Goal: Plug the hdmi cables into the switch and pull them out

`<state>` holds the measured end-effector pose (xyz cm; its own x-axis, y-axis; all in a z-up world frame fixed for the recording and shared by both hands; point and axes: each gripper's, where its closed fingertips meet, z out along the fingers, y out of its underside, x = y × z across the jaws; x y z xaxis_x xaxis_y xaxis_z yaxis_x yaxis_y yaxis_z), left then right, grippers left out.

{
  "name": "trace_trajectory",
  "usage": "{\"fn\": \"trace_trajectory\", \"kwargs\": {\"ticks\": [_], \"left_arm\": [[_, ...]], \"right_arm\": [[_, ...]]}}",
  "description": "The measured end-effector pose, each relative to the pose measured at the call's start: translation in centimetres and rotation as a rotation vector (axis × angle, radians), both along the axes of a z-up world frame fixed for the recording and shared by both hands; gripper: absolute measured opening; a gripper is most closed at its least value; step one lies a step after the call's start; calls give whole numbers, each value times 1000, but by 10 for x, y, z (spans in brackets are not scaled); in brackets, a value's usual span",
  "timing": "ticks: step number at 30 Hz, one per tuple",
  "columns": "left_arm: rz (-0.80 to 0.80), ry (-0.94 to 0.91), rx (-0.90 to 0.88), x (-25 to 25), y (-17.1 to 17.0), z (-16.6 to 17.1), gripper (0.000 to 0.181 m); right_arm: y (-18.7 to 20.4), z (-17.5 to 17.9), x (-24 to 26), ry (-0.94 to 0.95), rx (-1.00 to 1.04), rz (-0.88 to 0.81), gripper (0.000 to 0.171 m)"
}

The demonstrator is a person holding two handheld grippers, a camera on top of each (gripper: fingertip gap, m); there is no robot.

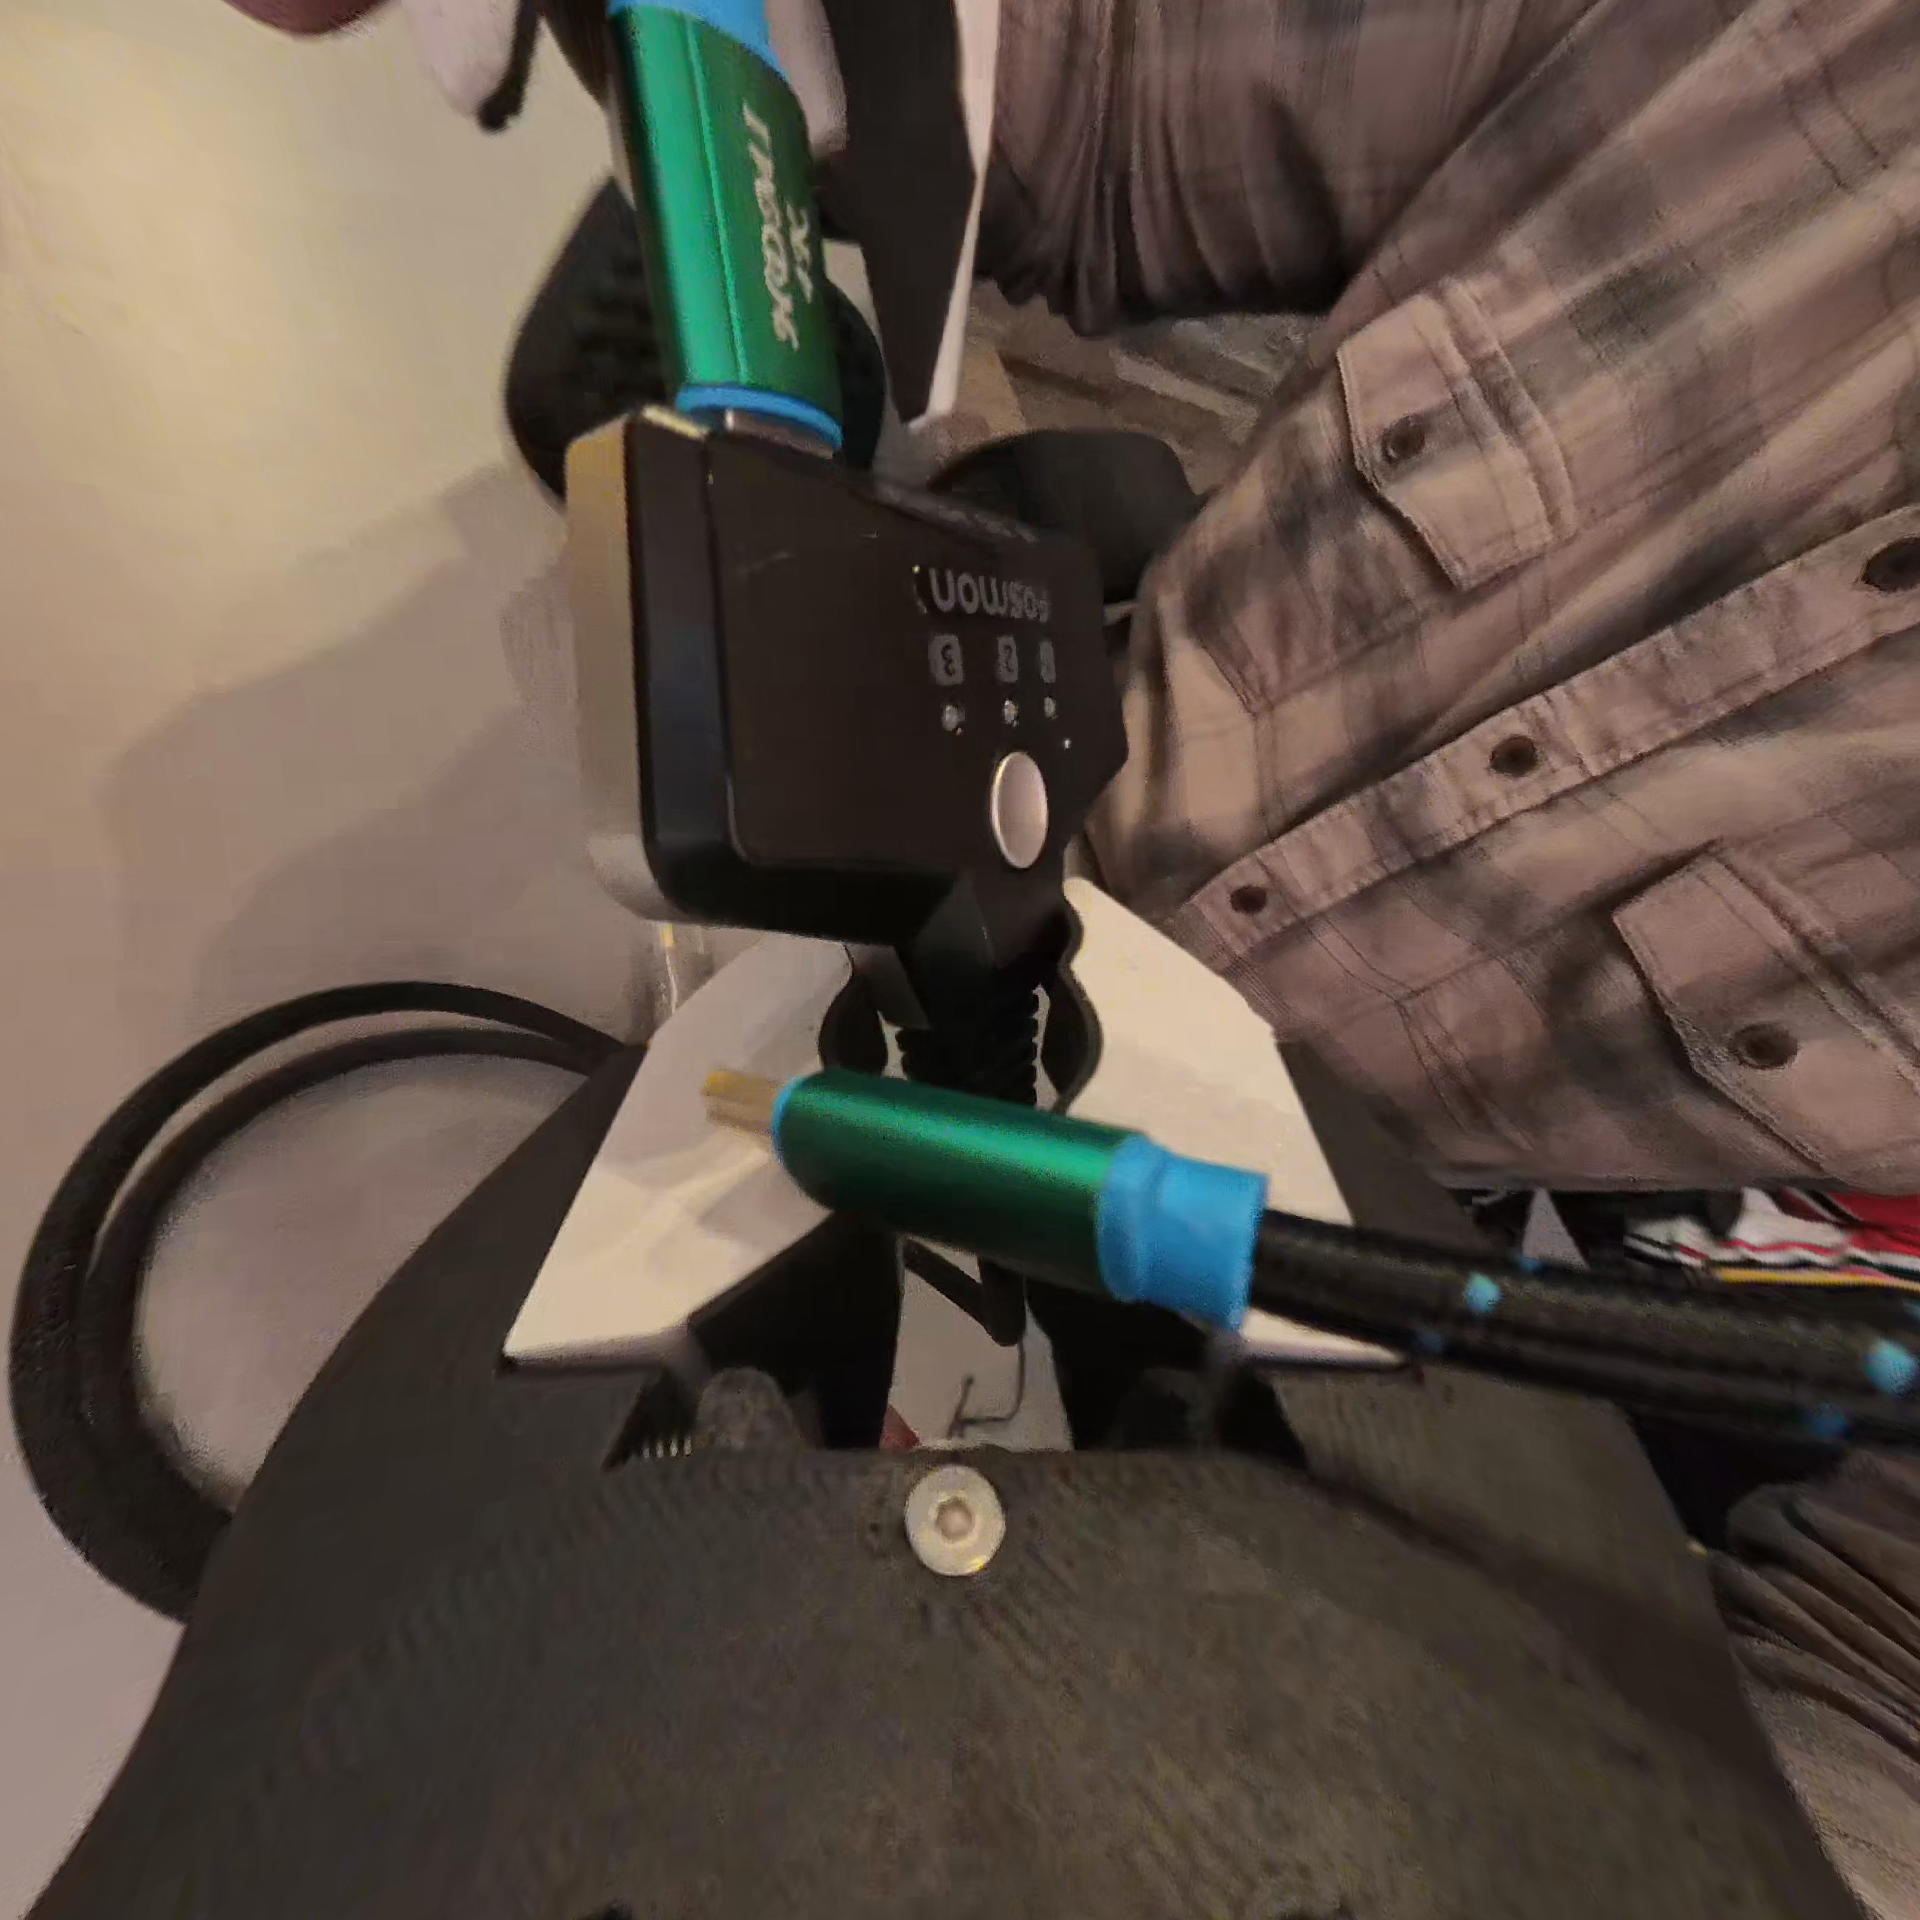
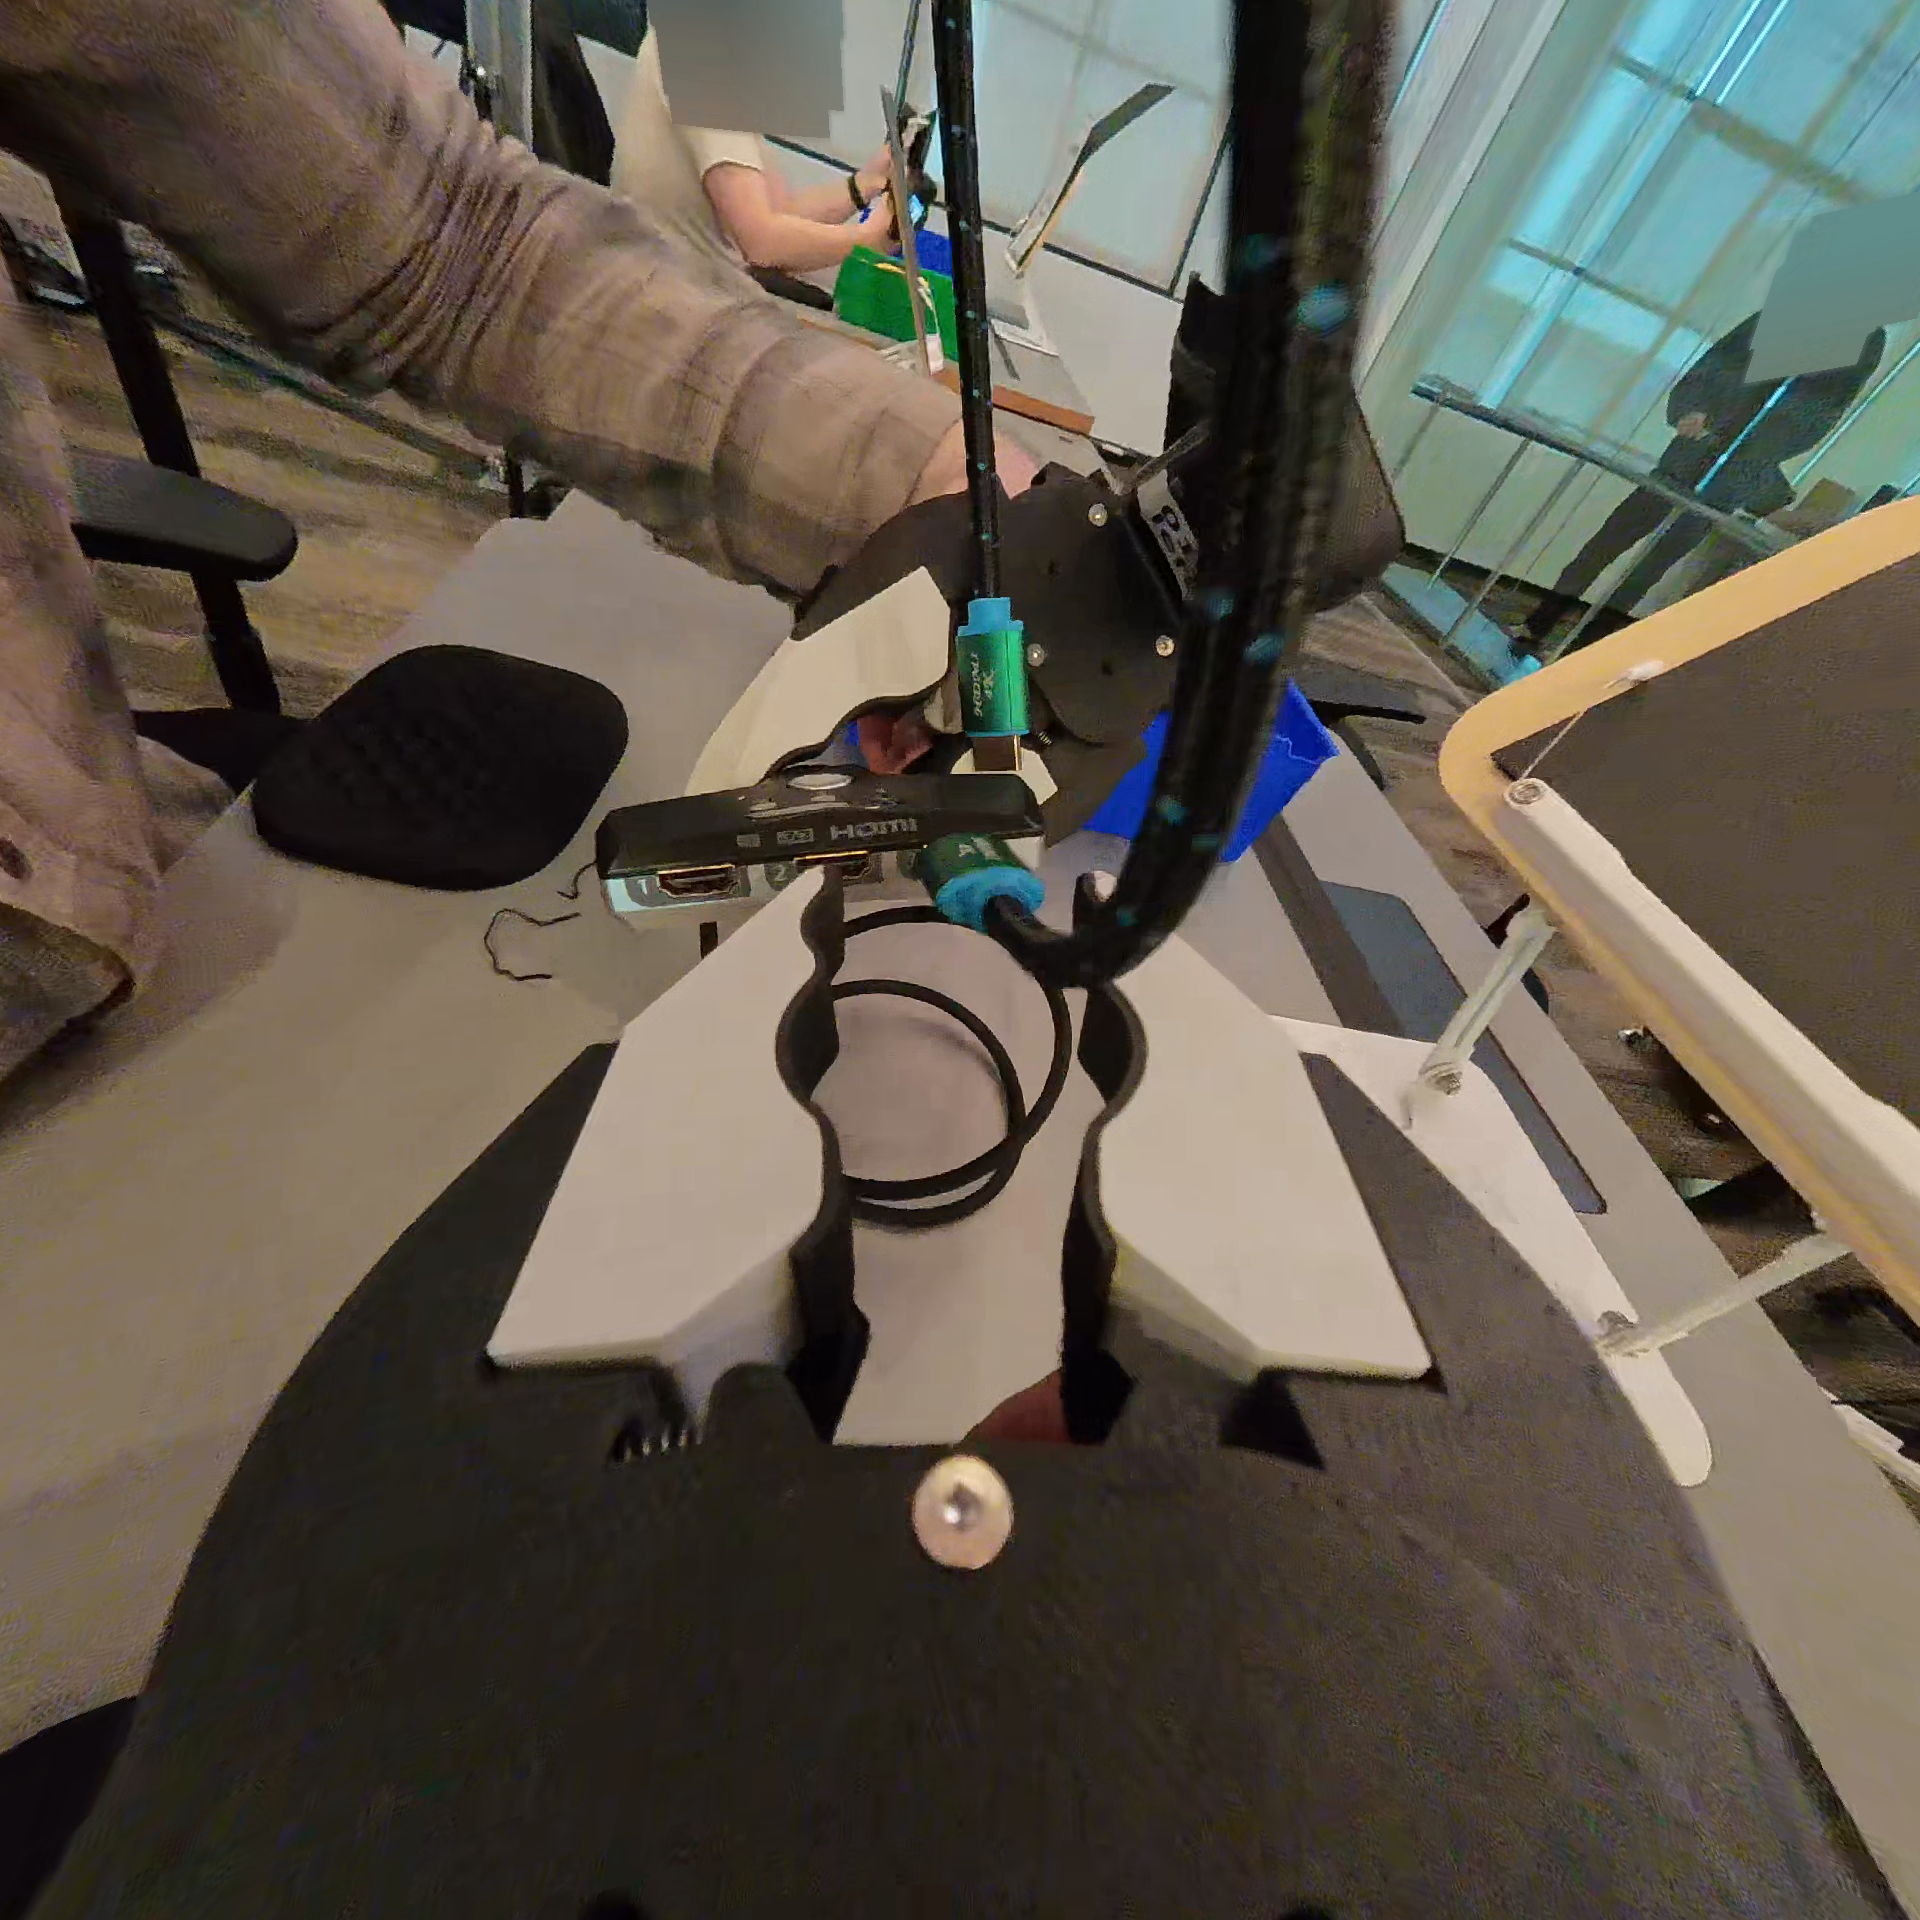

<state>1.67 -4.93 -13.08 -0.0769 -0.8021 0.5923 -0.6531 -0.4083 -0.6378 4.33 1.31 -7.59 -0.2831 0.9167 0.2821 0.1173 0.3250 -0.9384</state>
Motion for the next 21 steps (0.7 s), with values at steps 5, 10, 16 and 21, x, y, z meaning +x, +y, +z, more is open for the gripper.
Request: {"fn": "trace_trajectory", "kwargs": {"ticks": [5,10,16,21], "left_arm": [[-72,51,-52,1,-20,-17,28],[-76,20,-69,1,-21,-19,28],[-103,-14,-97,-1,-28,-19,27],[-104,-30,-110,0,-31,-20,28]], "right_arm": [[-15,-25,-1,-76,30,45,25],[-17,-34,4,-107,11,56,25],[-26,-44,6,-135,64,67,25],[-29,-43,4,-130,47,75,17]]}}
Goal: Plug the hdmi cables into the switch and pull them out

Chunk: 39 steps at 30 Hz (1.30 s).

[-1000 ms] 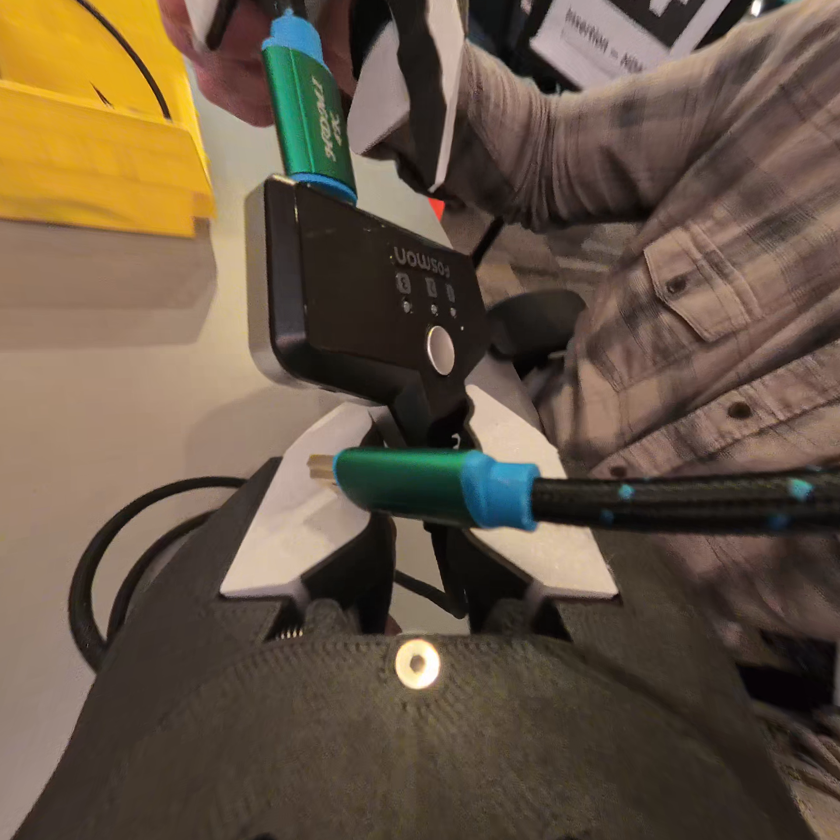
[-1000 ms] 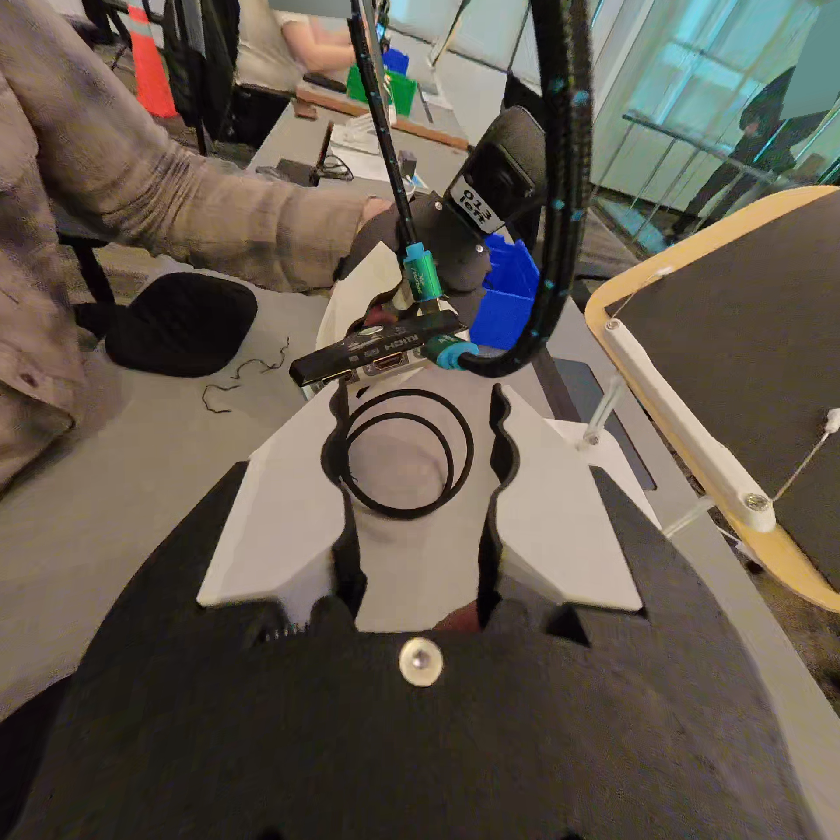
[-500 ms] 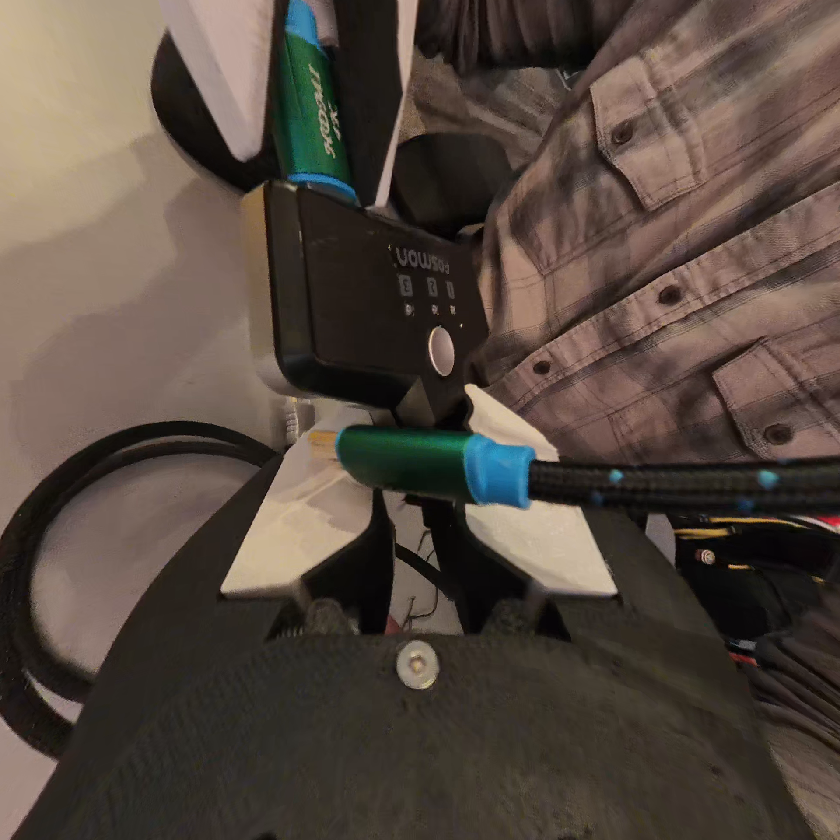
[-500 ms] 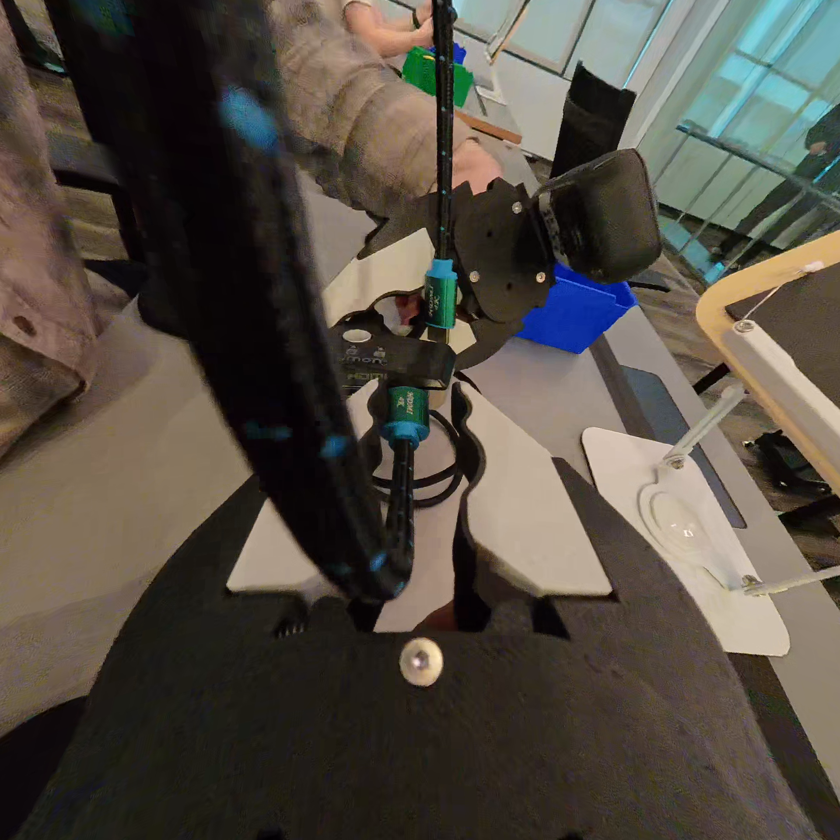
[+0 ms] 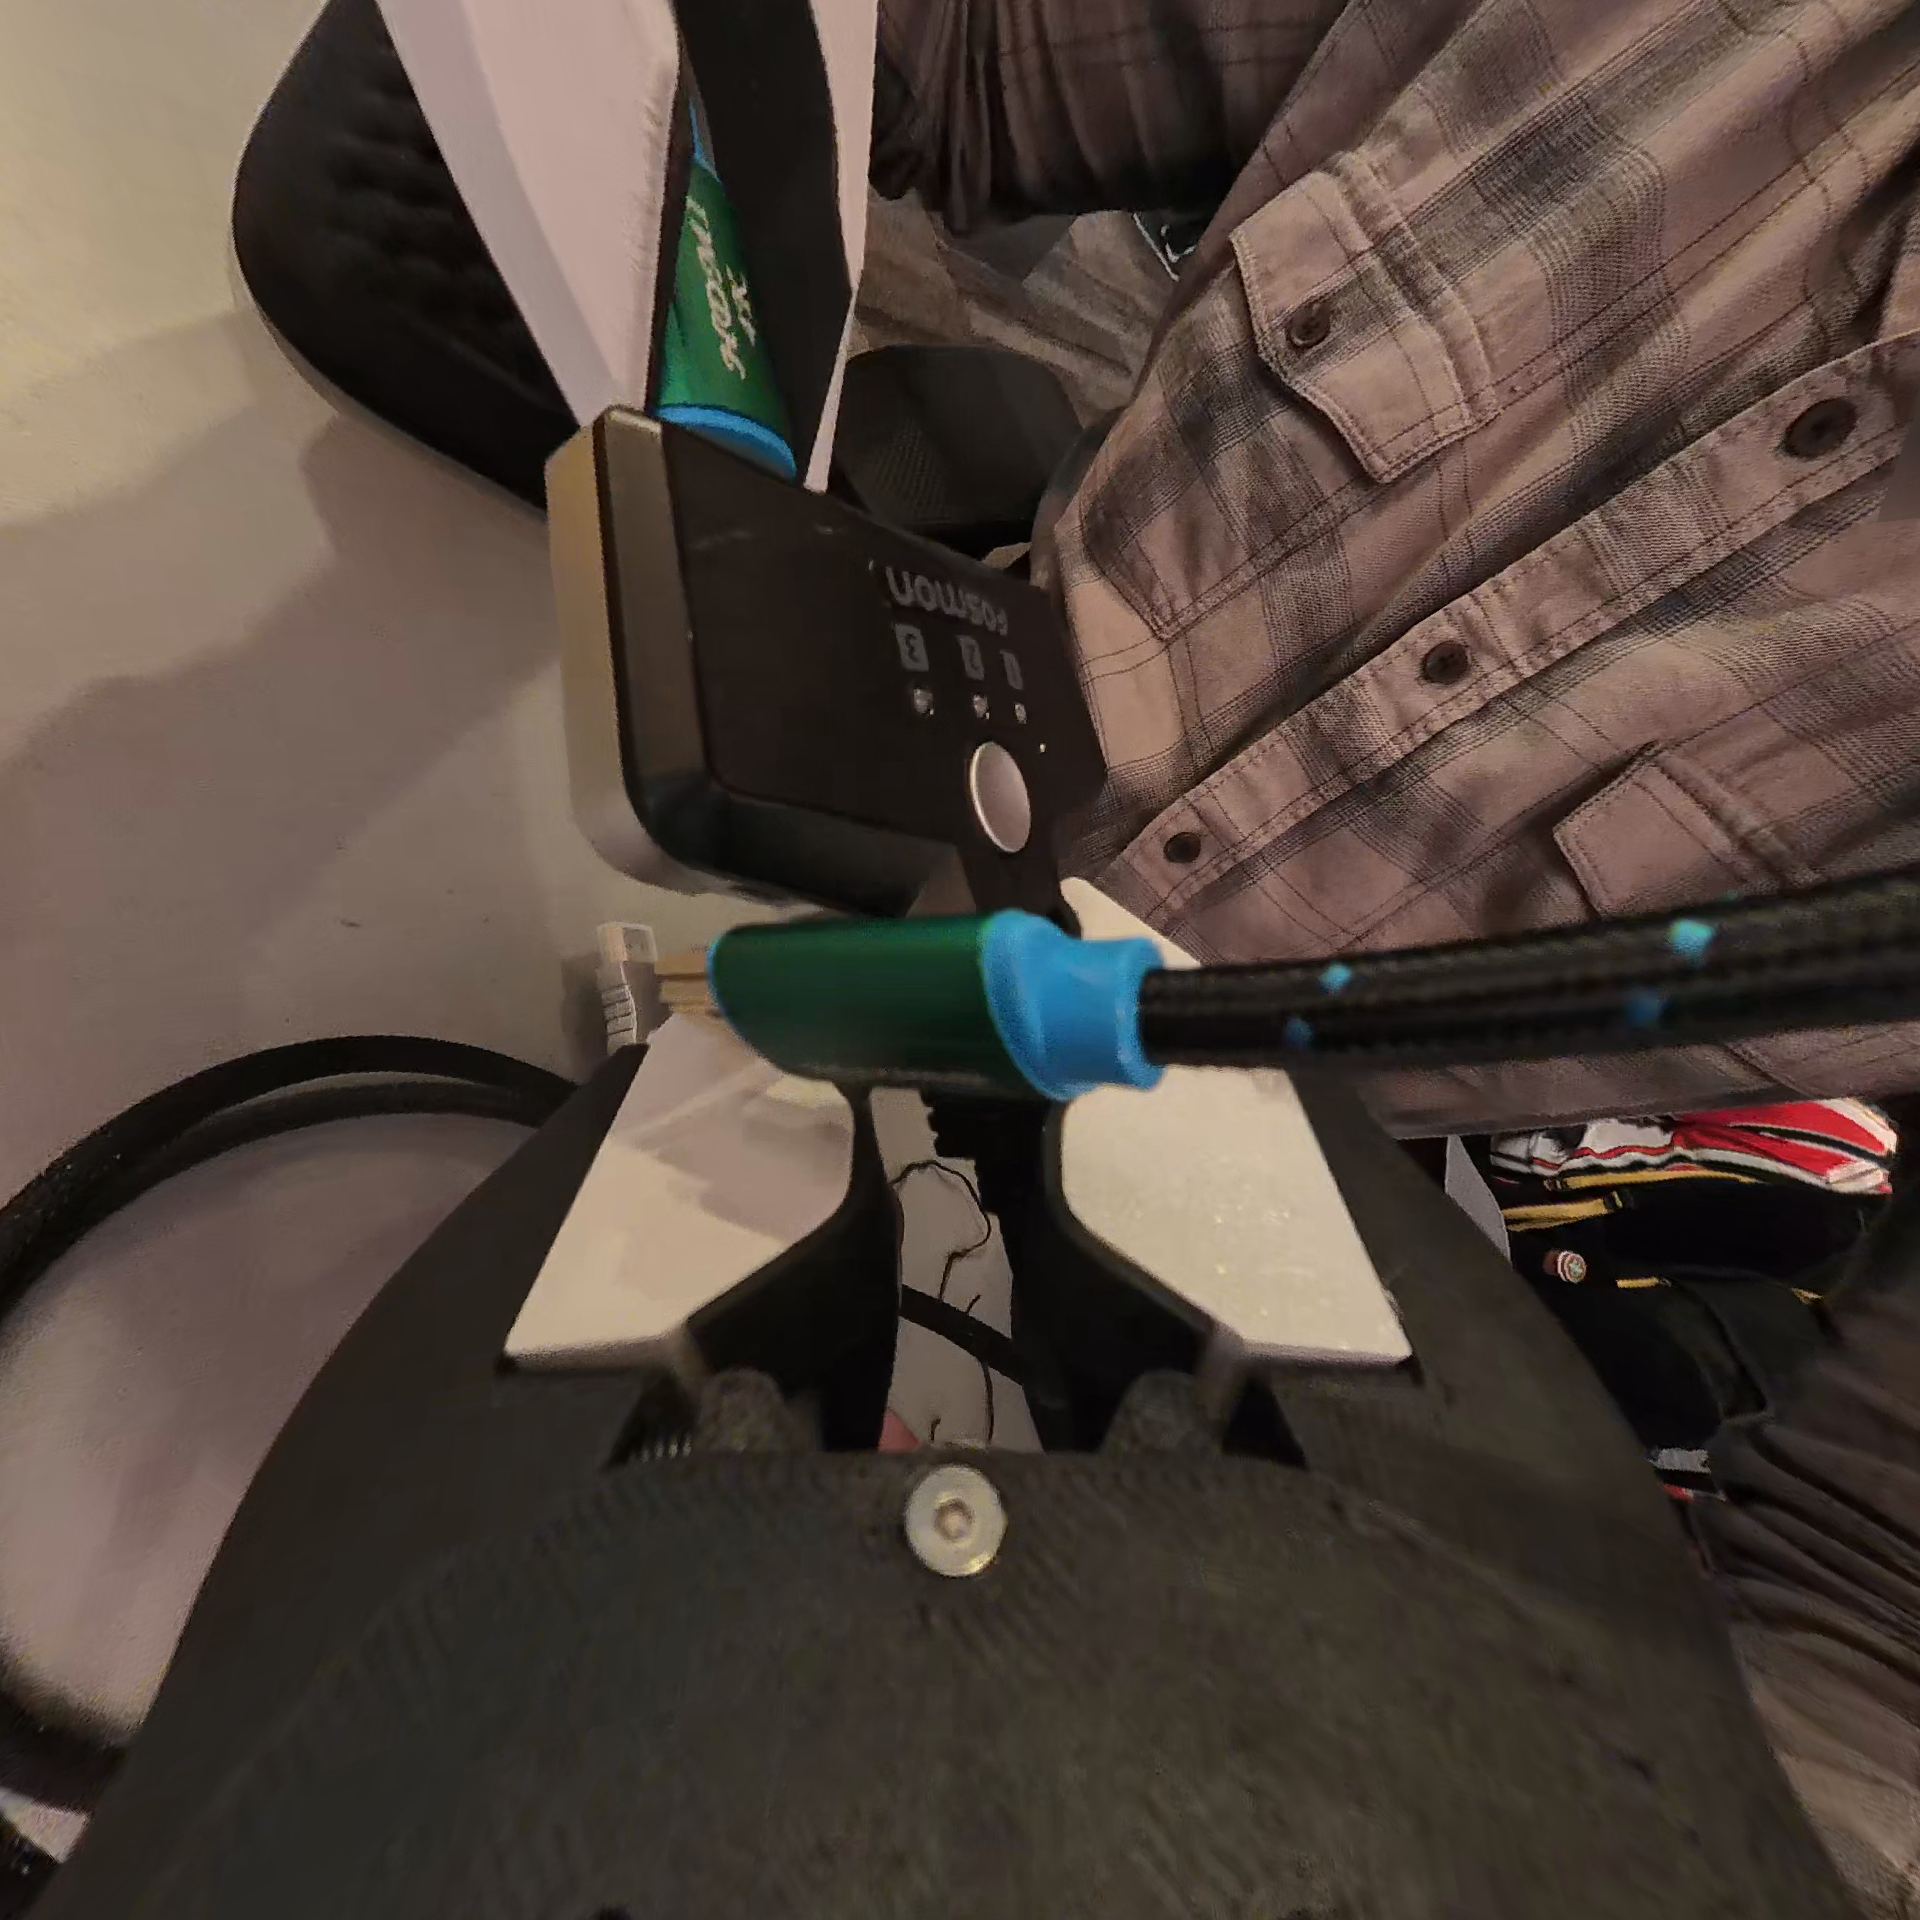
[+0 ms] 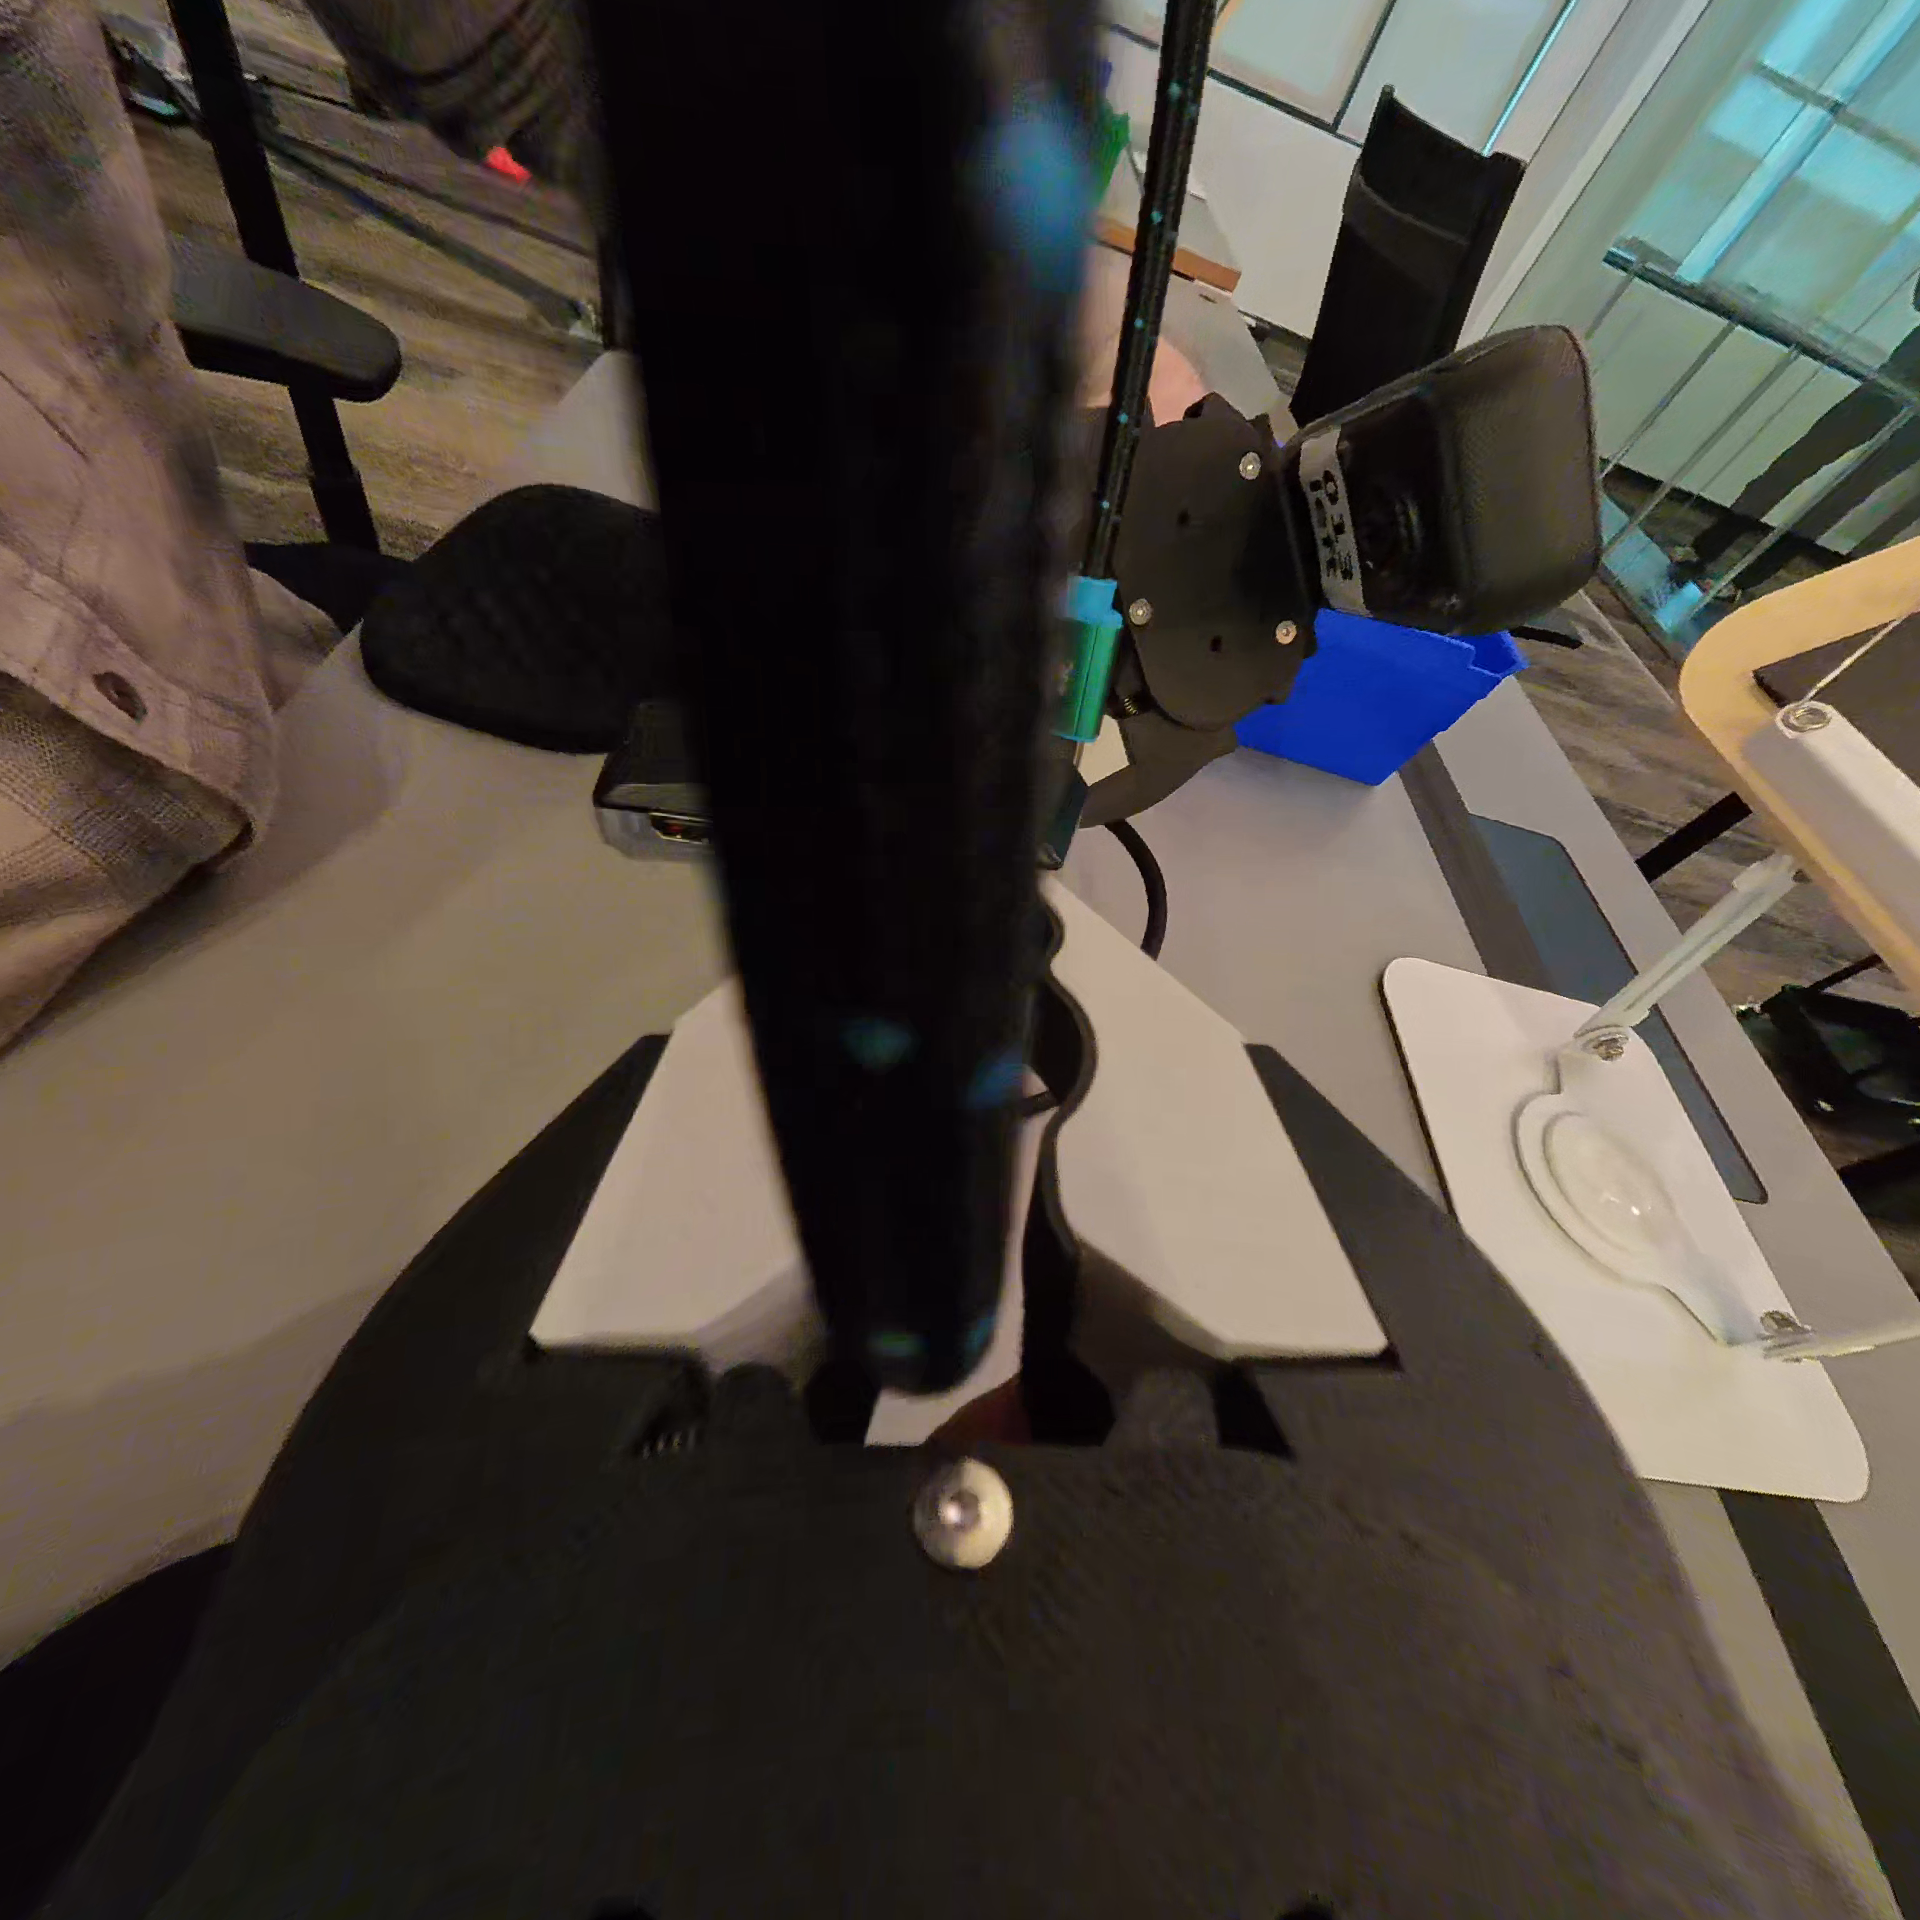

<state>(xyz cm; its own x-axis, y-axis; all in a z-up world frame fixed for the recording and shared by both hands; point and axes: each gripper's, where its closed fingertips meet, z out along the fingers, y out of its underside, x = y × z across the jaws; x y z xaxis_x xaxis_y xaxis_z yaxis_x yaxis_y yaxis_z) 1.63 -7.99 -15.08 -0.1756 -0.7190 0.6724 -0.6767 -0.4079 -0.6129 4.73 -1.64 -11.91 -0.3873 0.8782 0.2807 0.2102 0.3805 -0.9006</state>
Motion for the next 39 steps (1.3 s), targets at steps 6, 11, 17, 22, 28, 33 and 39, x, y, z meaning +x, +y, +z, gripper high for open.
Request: {"fn": "trace_trajectory", "kwargs": {"ticks": [6,11,17,22,28,33,39], "left_arm": [[87,-91,17,6,6,13,46],[219,-208,5,9,27,37,83],[167,-177,-35,30,22,24,40],[115,-177,-89,35,15,22,27],[54,-213,-79,34,1,22,24],[46,-238,-86,32,0,23,24],[137,-207,-116,5,4,6,22]], "right_arm": [[0,9,-1,80,-55,-32,19],[-8,9,-5,117,-33,-19,19],[-21,9,-13,118,3,48,18],[-26,5,-12,90,64,72,19],[-38,5,-12,50,284,83,19],[-38,4,-12,24,344,32,19],[-8,28,26,30,344,-90,20]]}}
